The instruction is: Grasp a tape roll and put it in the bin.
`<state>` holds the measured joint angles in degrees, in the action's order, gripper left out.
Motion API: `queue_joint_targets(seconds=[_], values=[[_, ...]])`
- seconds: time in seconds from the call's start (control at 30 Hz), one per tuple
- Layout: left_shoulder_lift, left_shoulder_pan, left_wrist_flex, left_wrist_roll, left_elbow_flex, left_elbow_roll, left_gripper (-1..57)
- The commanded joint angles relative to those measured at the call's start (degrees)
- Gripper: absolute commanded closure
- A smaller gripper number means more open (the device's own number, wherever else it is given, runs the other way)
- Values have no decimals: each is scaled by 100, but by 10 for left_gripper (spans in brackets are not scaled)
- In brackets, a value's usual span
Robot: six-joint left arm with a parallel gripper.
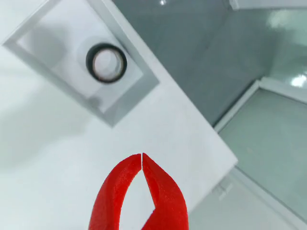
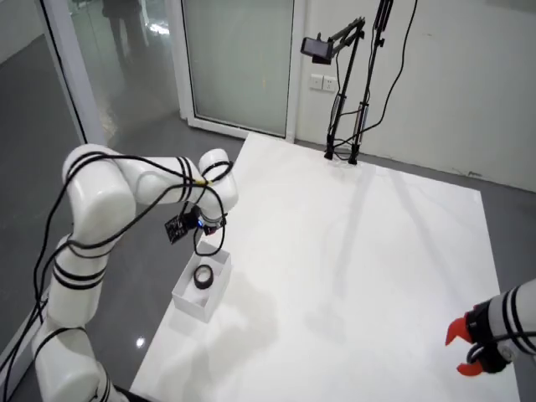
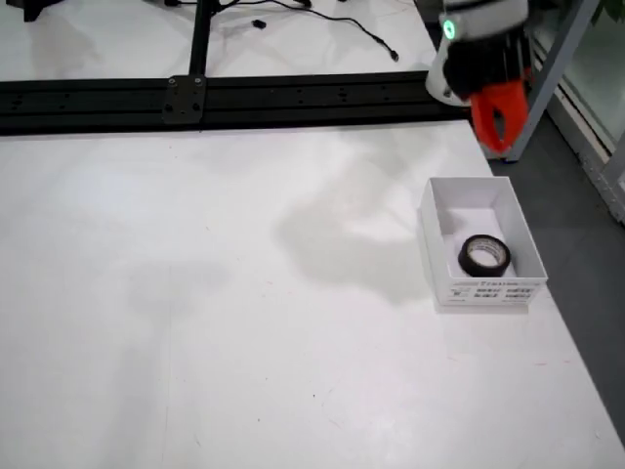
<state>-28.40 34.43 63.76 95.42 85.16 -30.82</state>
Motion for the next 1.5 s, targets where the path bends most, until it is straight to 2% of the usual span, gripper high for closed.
queue_joint_targets(seconds=[0.03,0.3,0.67,0.93,1.0,1.13,1.2,1.33,1.5], values=[[1785,1971,707,-50,-17,-170,570],[1785,3140,707,-50,-193,-82,568],[1504,4080,576,-129,-887,-29,570],[765,4370,233,-1017,-2030,67,570],[528,4335,57,-1404,-2337,305,570],[-149,4221,-92,-2432,-3181,972,570],[-404,4221,-92,-2757,-3480,1113,570],[-474,4203,-40,-2872,-3524,1262,570],[-500,4027,259,-2872,-3524,1781,570]])
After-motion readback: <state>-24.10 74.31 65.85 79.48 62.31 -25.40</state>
